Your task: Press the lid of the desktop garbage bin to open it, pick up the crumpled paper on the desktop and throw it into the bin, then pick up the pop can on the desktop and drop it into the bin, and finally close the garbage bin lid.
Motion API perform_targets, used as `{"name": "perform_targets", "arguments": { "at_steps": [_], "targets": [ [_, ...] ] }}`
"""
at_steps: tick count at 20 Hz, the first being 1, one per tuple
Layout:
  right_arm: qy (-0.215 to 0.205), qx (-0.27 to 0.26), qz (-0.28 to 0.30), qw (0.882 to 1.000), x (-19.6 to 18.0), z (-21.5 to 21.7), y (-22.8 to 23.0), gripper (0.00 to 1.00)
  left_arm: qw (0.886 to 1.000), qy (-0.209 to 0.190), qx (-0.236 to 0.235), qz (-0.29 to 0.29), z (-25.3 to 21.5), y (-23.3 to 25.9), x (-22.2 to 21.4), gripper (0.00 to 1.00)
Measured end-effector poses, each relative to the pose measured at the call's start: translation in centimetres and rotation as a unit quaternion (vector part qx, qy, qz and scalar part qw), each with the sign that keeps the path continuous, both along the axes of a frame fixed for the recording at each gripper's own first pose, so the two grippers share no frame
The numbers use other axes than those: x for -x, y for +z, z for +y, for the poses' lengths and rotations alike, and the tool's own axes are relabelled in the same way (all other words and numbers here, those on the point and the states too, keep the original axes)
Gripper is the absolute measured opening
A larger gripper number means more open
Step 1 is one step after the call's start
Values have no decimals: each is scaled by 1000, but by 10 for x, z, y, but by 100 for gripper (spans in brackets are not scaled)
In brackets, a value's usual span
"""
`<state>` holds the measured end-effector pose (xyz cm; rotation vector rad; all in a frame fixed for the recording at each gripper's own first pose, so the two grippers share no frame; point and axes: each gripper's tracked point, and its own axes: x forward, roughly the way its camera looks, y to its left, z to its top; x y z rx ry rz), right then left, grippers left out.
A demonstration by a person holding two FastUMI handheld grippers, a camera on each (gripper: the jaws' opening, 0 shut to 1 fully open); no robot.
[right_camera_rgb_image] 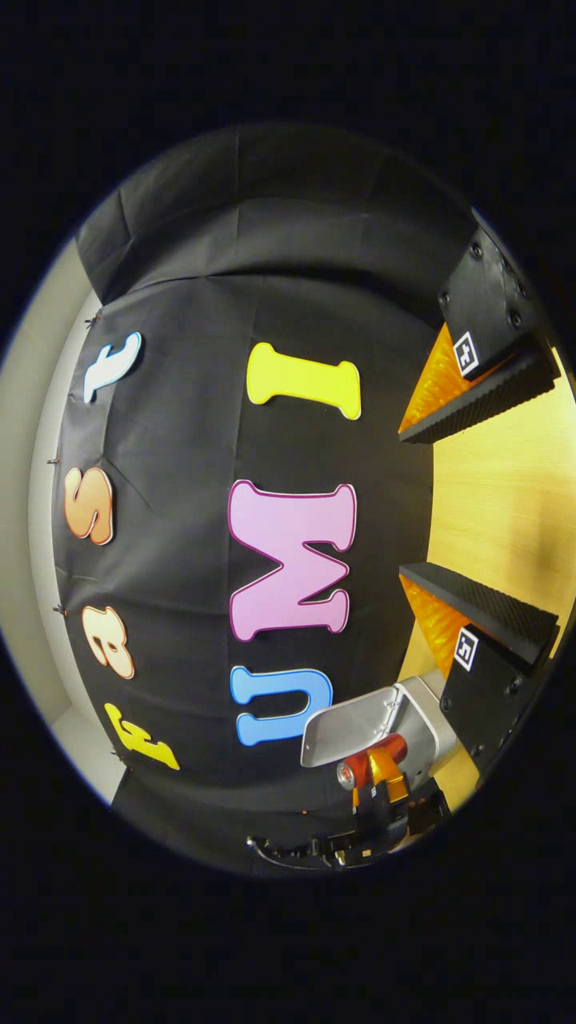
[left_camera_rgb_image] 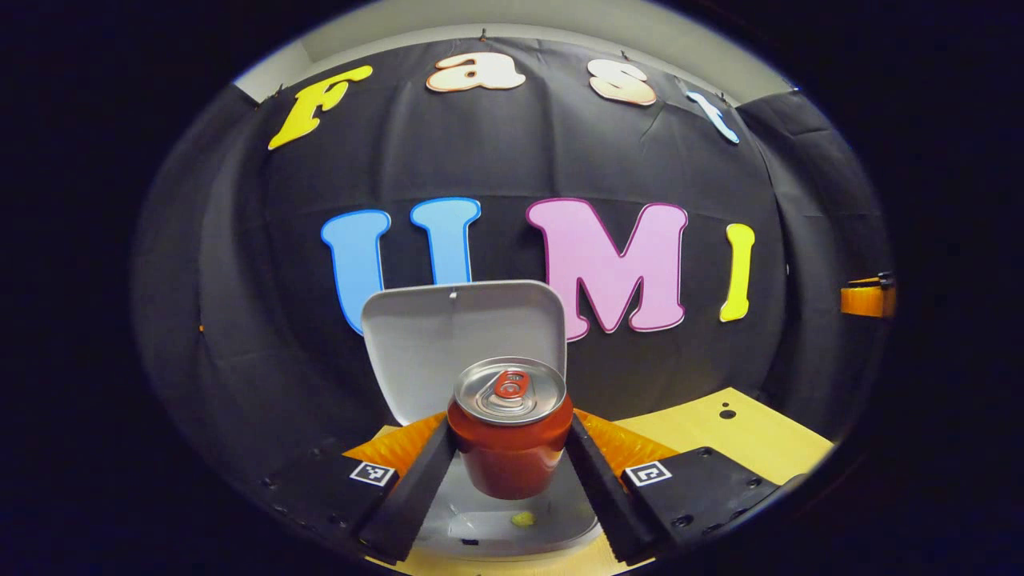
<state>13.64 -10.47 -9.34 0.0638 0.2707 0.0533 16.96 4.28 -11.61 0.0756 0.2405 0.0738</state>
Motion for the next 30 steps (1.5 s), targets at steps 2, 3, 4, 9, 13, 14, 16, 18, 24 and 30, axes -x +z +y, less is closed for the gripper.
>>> {"name": "perform_targets", "arguments": {
  "at_steps": [2, 3, 4, 9, 13, 14, 16, 18, 24, 30],
  "targets": [
    [4, 14, 10, 1000, 12, 10, -7, 97, 1000, 2, 1, 11, 9, -12, 0, 89],
    [10, 20, 13, 1000, 18, 15, -10, 97, 1000, 2, 2, 15, 11, -16, -1, 89],
    [12, 30, 18, 999, 22, 15, -13, 97, 1000, 1, 2, 19, 12, -18, 0, 89],
    [-10, 34, 25, 999, 25, -2, -12, 97, 1000, 6, 7, 7, 18, -7, 0, 95],
    [-24, 26, 24, 999, 20, -13, -11, 97, 1000, 10, -10, -13, 22, 23, -2, 95],
    [-22, 28, 20, 999, 19, -12, -9, 97, 1000, 10, -14, -21, 23, 35, -4, 95],
    [-19, 42, 18, 999, 12, -18, -8, 97, 999, 7, -18, -39, 23, 63, -10, 95],
    [-14, 38, 13, 999, 5, -23, 1, 97, 998, -3, -23, -61, 19, 96, -19, 95],
    [-23, 29, 8, 999, -9, -36, 8, 97, 992, -20, -43, -113, 25, 159, -62, 96],
    [-42, 64, 27, 997, 4, -51, 3, 97, 993, -49, -38, -105, 25, 140, -115, 96]
  ]
}}
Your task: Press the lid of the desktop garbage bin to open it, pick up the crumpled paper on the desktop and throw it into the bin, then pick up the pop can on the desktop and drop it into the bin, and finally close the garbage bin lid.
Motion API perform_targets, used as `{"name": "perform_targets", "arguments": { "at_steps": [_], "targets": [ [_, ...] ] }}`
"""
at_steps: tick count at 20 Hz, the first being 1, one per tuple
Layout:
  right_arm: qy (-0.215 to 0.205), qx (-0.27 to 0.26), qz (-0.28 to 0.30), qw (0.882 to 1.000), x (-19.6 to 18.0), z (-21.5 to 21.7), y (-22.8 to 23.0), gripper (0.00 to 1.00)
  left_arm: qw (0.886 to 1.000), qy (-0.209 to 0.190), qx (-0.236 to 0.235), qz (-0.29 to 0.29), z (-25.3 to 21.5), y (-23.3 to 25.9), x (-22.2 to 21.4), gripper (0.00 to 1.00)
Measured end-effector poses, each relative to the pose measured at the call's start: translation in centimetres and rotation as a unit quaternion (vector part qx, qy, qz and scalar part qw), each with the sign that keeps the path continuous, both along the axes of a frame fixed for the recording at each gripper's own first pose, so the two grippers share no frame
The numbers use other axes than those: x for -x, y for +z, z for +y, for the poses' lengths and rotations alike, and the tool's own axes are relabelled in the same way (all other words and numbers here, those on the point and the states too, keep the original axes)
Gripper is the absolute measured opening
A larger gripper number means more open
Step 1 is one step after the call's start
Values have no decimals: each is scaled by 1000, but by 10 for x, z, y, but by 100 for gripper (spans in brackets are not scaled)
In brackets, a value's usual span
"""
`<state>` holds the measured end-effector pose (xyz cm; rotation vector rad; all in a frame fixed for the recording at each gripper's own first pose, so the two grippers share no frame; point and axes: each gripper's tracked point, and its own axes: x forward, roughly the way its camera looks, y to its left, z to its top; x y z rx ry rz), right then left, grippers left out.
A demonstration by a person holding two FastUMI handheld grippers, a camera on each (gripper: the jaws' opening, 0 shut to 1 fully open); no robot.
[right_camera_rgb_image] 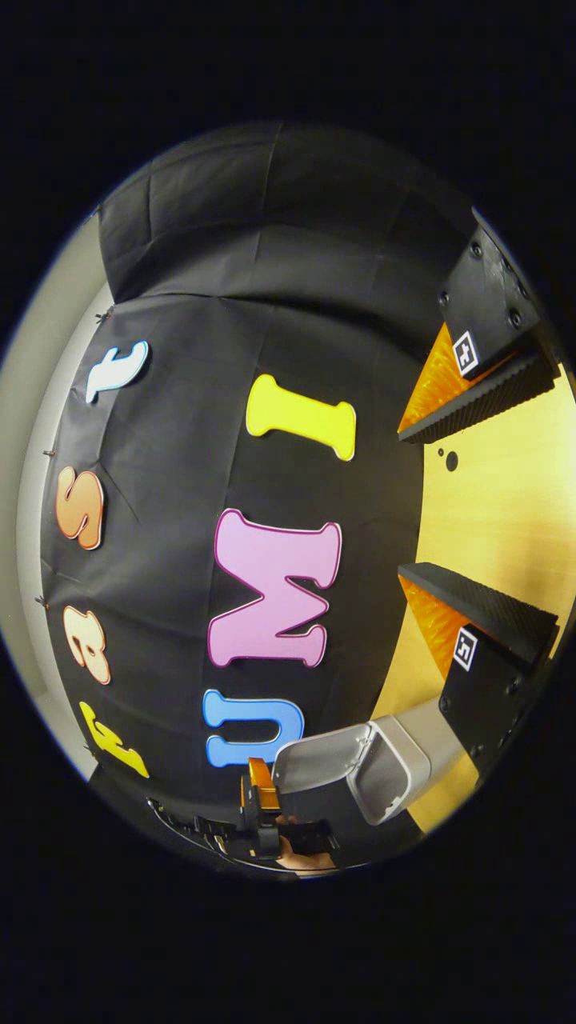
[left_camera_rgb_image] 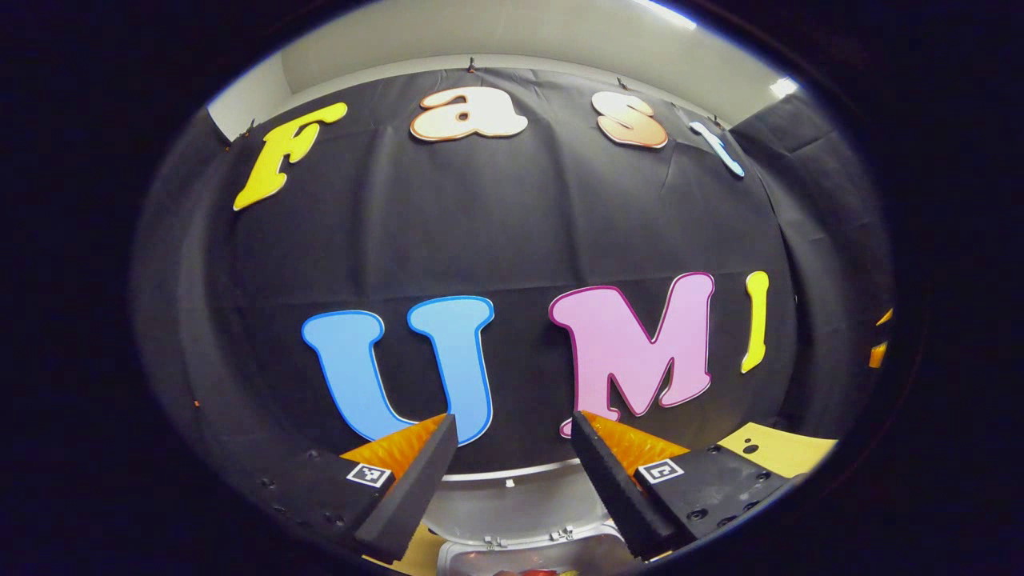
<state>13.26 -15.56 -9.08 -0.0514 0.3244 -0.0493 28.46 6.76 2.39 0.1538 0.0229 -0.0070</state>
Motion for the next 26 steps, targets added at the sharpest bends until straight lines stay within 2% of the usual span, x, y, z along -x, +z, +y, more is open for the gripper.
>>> {"name": "perform_targets", "arguments": {
  "at_steps": [4, 6, 12, 16, 20, 23, 26],
  "targets": [
    [-27, -6, 4, 1000, 9, -5, 1, 97, 999, -7, 26, 34, 5, -25, -22, 96],
    [-29, -3, 7, 1000, 11, -4, -2, 97, 999, -8, 26, 40, 5, -25, -16, 99],
    [-29, -41, 12, 999, 14, 11, -9, 97, 996, -5, 61, 70, 5, -36, 32, 99],
    [-18, -43, 27, 999, 22, 21, -19, 97, 994, 6, 72, 80, -2, -54, 76, 99],
    [-19, -75, 47, 996, 32, 31, -25, 97, 989, 19, 113, 93, -4, -84, 119, 98],
    [-20, -82, 55, 995, 42, 38, -29, 97, 992, 16, 94, 85, -5, -105, 135, 95],
    [-16, -64, 65, 996, 55, 42, -37, 97, 995, 15, 39, 91, -6, -126, 139, 95]
  ]
}}
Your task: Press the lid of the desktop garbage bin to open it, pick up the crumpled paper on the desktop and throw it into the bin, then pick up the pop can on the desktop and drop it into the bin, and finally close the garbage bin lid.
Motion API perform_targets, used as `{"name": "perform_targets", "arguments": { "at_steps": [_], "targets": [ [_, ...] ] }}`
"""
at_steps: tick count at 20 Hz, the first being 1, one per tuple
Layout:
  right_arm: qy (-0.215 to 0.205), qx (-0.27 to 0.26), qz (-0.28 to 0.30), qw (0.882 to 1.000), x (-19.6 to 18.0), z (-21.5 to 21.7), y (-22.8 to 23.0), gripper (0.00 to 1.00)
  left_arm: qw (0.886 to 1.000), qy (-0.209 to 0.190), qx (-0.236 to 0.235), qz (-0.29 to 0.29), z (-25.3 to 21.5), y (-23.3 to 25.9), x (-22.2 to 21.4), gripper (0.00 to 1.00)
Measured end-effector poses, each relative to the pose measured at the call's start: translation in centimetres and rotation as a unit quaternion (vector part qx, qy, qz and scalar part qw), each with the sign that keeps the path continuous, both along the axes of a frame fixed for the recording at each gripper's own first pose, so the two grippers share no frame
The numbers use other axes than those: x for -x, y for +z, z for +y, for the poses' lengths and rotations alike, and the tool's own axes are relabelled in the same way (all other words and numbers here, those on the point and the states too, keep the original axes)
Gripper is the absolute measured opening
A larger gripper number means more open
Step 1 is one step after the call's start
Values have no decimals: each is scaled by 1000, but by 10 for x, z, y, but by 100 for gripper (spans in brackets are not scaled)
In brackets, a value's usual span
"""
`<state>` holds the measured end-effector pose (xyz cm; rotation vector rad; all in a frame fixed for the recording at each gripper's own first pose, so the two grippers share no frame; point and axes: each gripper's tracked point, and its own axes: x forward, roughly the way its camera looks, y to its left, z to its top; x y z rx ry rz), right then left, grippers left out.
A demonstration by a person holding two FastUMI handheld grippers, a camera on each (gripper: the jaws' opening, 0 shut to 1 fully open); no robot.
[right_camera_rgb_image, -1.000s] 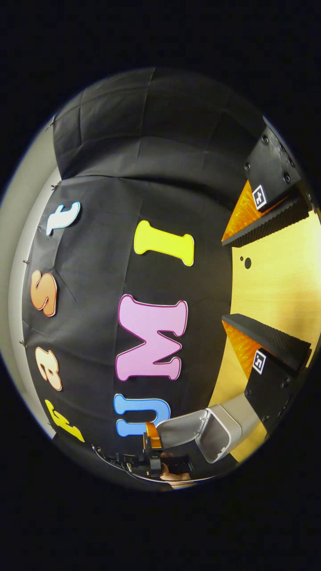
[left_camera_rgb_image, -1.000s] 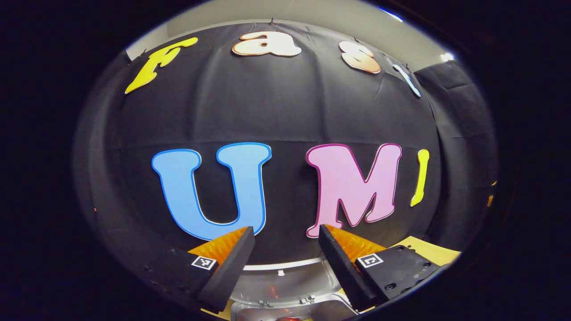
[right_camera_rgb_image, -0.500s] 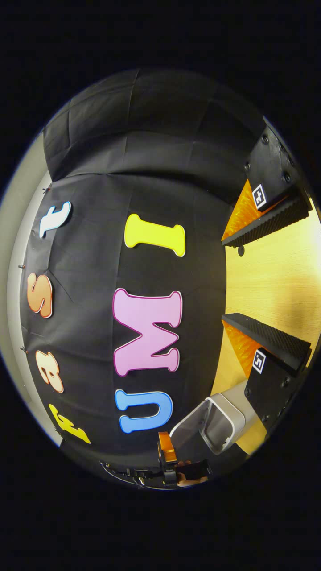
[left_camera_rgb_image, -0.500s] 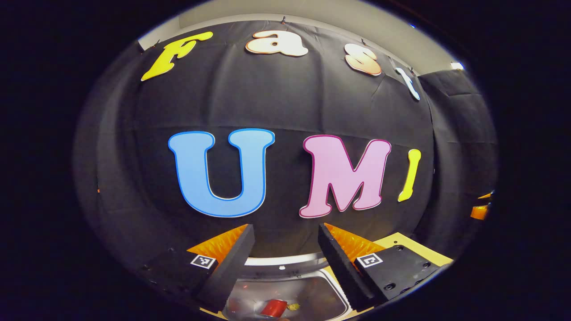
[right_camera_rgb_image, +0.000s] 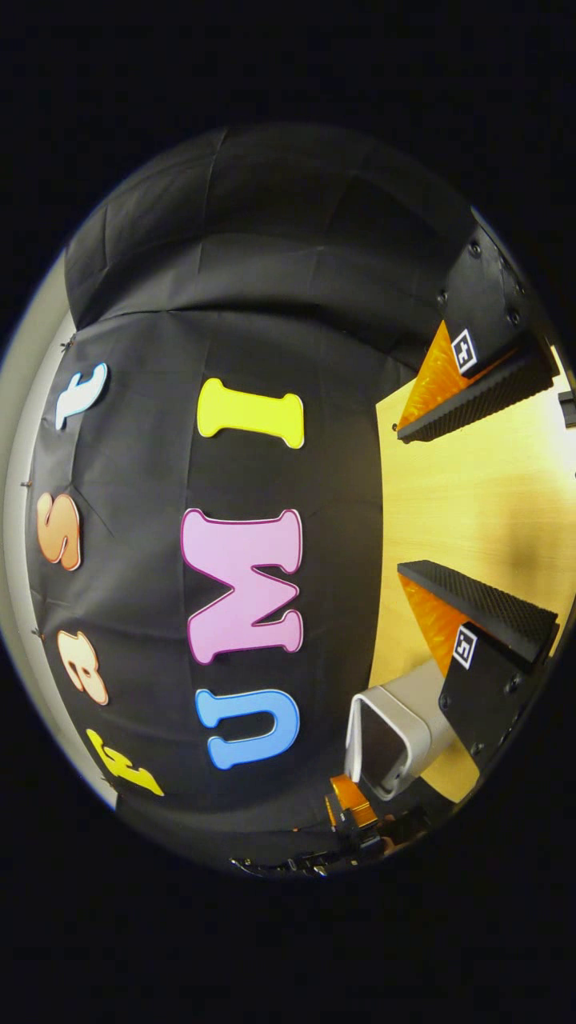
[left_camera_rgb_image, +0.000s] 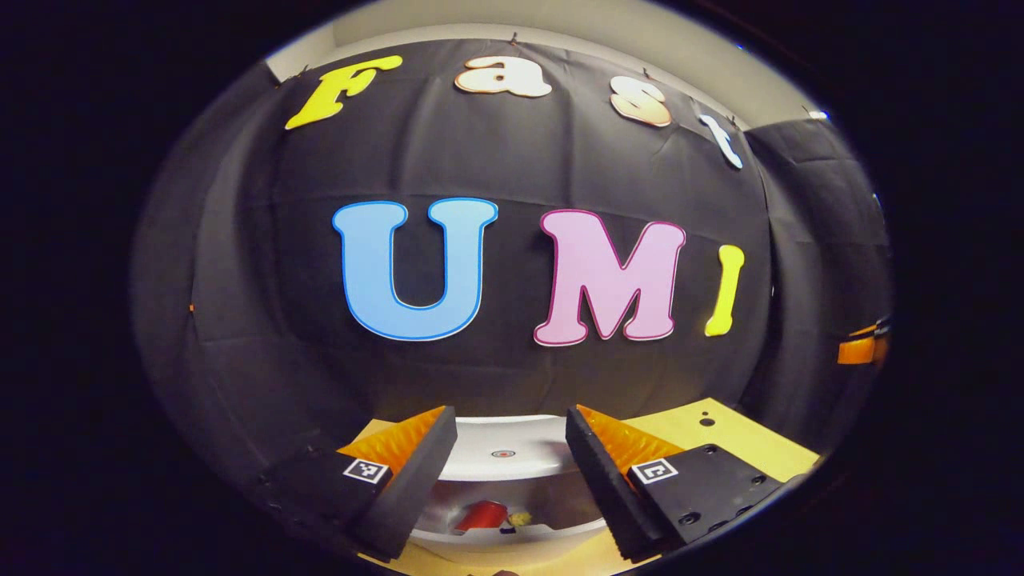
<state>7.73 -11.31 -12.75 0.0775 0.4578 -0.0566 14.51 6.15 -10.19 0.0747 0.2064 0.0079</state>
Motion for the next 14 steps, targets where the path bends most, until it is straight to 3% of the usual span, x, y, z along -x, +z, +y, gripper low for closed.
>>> {"name": "perform_targets", "arguments": {
  "at_steps": [4, 7, 10, 14],
  "targets": [
    [8, -8, 21, 1000, 19, 13, -12, 97, 998, 1, 16, 54, -5, -45, 9, 97],
    [8, -2, 28, 1000, 27, 13, -18, 97, 997, 4, 2, 72, -5, -66, 12, 99],
    [3, -4, 33, 999, 30, 8, -21, 97, 997, 0, -21, 75, -6, -71, 12, 100],
    [-2, -17, 31, 999, 30, 10, -21, 97, 997, -4, -12, 73, -7, -74, 13, 100]
  ]
}}
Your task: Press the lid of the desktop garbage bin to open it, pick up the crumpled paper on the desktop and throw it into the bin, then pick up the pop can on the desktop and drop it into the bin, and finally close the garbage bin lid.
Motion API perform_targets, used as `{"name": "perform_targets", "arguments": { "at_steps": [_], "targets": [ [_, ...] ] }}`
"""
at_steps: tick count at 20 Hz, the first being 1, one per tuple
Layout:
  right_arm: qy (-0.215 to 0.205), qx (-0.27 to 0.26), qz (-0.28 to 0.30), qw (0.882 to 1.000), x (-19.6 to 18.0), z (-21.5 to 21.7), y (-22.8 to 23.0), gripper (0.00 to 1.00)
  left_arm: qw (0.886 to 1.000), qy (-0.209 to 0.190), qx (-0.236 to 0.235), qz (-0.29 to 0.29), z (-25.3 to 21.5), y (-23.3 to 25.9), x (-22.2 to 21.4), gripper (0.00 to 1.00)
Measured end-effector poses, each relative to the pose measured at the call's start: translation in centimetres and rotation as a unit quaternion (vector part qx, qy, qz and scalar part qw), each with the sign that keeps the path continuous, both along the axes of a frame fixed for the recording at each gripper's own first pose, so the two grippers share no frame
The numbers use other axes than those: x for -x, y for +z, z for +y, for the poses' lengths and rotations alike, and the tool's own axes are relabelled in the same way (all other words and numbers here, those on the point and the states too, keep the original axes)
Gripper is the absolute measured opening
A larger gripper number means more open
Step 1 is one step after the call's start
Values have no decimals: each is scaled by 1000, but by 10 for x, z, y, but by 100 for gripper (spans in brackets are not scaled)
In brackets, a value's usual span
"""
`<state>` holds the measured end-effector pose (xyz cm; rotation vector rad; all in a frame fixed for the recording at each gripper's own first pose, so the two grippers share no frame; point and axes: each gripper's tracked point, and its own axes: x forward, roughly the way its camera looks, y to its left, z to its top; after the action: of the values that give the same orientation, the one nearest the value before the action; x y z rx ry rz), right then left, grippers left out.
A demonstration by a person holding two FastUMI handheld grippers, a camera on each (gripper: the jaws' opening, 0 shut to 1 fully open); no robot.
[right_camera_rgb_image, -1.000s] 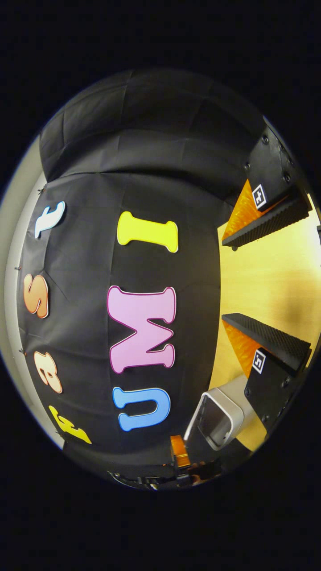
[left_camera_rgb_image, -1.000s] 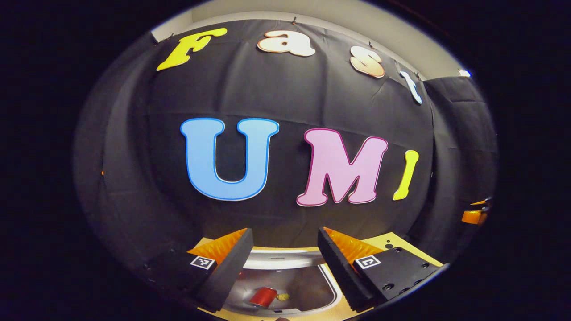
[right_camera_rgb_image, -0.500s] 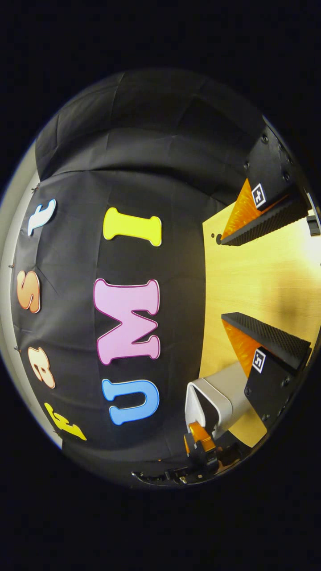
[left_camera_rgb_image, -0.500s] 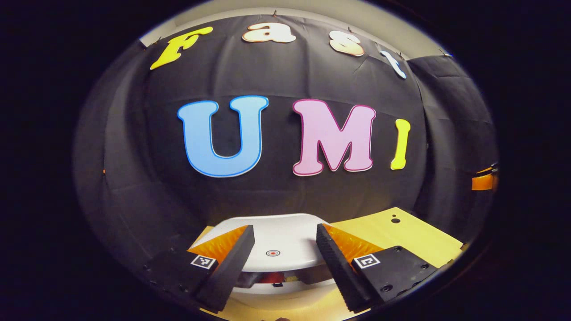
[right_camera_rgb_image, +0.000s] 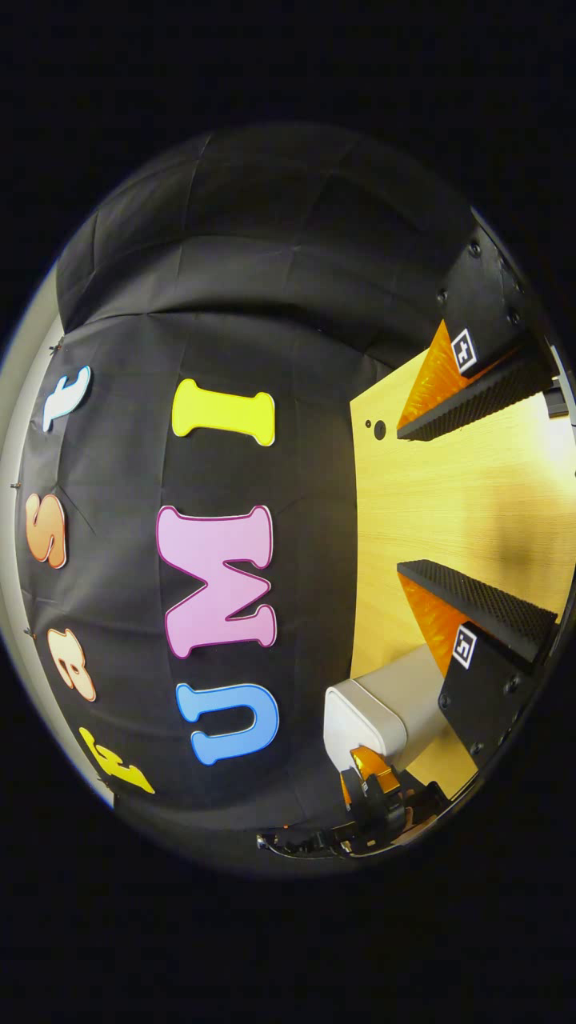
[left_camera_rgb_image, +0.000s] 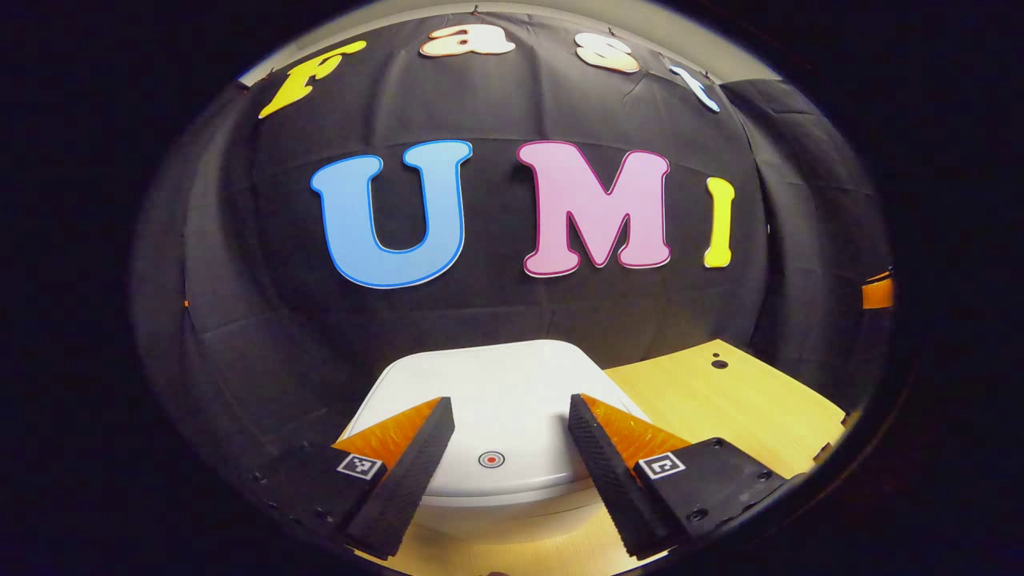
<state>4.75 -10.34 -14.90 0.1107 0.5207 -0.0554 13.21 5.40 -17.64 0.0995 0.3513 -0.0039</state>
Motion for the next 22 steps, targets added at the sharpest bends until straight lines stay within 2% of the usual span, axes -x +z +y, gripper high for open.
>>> {"name": "perform_targets", "arguments": {
  "at_steps": [3, 8, 10, 12, 14, 15, 19, 22],
  "targets": [
    [3, 3, -6, 1000, 1, 3, 4, 97, 1000, -1, -9, -8, -1, 0, 2, 100],
    [7, 1, -11, 1000, 5, 9, 5, 97, 999, -14, 12, -42, -2, -4, 2, 100],
    [9, -3, -10, 1000, 7, 14, 6, 97, 999, -22, -1, -42, -3, 2, 0, 100],
    [12, -3, -16, 1000, 7, 17, 12, 97, 998, -26, -37, -41, -5, 8, 4, 99],
    [13, 1, -26, 1000, 7, 18, 21, 97, 993, -30, -70, -86, -12, 42, 9, 93],
    [11, 2, -35, 999, 6, 18, 29, 97, 991, -38, -74, -105, -21, 60, 14, 95],
    [16, 0, -64, 998, 9, 36, 45, 97, 984, -54, -22, -170, -67, 121, 54, 96],
    [26, 15, -73, 997, 19, 54, 50, 97, 982, -56, 25, -181, -95, 136, 87, 96]
  ]
}}
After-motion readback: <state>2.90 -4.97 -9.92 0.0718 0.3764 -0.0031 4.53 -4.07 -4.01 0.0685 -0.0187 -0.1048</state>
